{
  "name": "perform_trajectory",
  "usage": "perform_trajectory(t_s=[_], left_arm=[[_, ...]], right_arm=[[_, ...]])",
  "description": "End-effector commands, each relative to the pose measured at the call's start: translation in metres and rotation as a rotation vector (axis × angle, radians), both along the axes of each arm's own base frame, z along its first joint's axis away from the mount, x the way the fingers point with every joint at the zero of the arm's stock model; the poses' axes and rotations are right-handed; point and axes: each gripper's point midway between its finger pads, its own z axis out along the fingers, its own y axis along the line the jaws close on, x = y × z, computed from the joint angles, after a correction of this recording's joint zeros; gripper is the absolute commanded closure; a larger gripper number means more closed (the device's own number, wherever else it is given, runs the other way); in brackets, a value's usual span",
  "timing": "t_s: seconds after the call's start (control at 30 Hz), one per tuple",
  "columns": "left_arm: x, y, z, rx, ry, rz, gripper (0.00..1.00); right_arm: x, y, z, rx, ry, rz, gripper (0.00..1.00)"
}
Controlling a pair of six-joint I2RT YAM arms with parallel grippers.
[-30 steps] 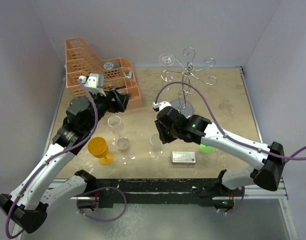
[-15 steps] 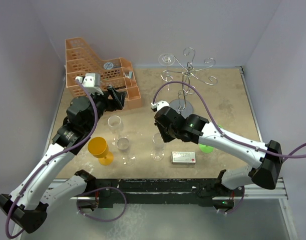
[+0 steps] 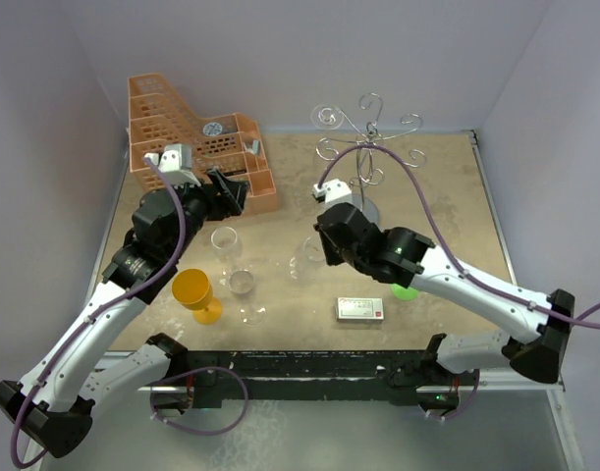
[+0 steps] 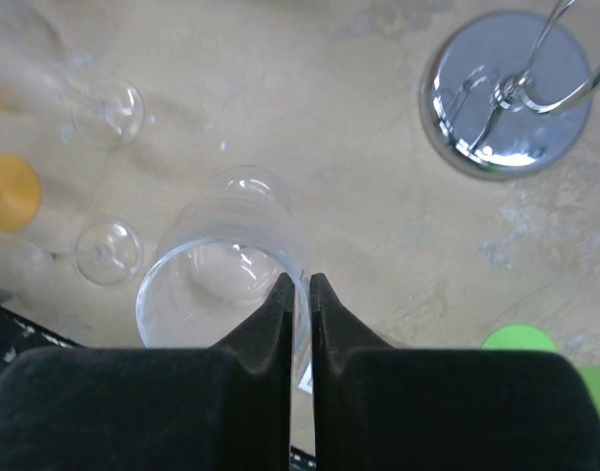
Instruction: Place the wine glass upside down on the wine glass rack
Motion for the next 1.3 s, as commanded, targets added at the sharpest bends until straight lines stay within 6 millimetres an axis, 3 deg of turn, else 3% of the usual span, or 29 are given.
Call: perform_trajectory(t_s=[0.0,0.3,0.5,0.77,1.07,1.27], left_arm=[[-0.005,-0.014,0.026,-0.156,-0.014,-0.046,0.29],[-0.009,-0.019,0.037,-0.475,0.065,-0.017,0.32],[-0.016,0.003,0.051,-0.715,0.039,0.072,0.32],[-0.024,0.001,0.088,-1.008,-0.057,-0.031,0.32],[-0.026,-0.022,0.123,-1.036,-0.142,-0.205,0.31],[-0.030,-0.012,0.130,-1.079,-0.218,-0.198,0.39]], right_arm=[[0.023,-0.002,0.076,0.231,-0.223,-0.125,0.96],[0.037,-0.016,0.181,0.685,-0.508,-0.274,0.96],[0.042,-0.007,0.225,0.906,-0.589,-0.287,0.96],[0.037,0.011,0.256,1.140,-0.569,-0.247,0.98],[0.026,0.040,0.273,1.210,-0.546,-0.086,0.97],[0.020,0.055,0.276,1.266,-0.504,-0.023,0.97]])
